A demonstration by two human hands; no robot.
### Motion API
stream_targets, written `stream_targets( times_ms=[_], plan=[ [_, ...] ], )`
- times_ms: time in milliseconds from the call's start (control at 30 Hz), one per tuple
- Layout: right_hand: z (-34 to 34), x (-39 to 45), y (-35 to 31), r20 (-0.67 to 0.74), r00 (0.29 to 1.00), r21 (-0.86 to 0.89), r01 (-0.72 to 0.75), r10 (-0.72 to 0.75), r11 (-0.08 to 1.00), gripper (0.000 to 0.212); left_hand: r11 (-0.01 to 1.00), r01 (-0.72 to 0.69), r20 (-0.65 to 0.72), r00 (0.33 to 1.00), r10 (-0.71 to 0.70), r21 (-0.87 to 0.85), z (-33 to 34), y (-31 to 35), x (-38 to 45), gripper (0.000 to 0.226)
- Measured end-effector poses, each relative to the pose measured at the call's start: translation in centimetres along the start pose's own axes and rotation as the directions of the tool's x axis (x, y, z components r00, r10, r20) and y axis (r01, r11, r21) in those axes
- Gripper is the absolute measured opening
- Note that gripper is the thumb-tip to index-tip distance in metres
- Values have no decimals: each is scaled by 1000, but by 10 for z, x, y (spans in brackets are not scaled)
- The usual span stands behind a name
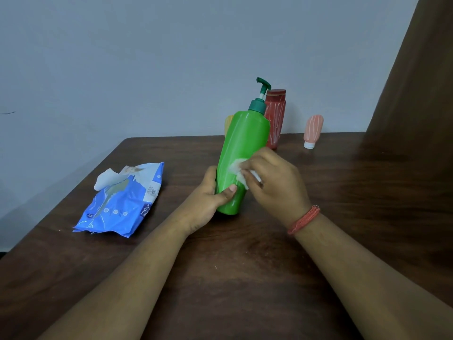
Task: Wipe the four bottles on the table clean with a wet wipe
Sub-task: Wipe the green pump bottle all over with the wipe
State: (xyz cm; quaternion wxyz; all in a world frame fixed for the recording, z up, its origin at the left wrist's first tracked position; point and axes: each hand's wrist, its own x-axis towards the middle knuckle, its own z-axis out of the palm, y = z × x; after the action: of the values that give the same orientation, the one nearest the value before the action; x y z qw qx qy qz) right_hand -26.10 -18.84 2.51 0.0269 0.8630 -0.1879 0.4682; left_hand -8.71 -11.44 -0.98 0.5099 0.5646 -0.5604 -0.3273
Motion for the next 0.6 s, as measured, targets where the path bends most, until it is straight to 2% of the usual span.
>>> stream_targets(
  times_ms=[67,167,300,400,533,600],
  plan=[
    [0,0,0,16,999,-37,31,-30,999,6,1000,0,-9,1000,0,-6,0,-1,0,41],
    [1,1,2,-53,997,-16,-53,52,998,6,1000,6,-4,1000,-6,-9,-1,-3,1,39],
    [5,-1,-4,25,999,-36,41,-40,999,4,999,-1,-14,1000,0,-51,0,-4,1,41],
    [2,1,2,-50,997,-10,-64,63,998,6,999,5,-5,1000,-6,-51,0,-4,1,42],
    [6,-2,1,46,998,9,38,-38,999,5,996,3,-20,1000,-5,-84,0,-5,1,43],
    [8,-2,4,0,1000,15,-28,28,999,6,995,8,-18,1000,-10,-103,0,-5,1,42]
  ],
)
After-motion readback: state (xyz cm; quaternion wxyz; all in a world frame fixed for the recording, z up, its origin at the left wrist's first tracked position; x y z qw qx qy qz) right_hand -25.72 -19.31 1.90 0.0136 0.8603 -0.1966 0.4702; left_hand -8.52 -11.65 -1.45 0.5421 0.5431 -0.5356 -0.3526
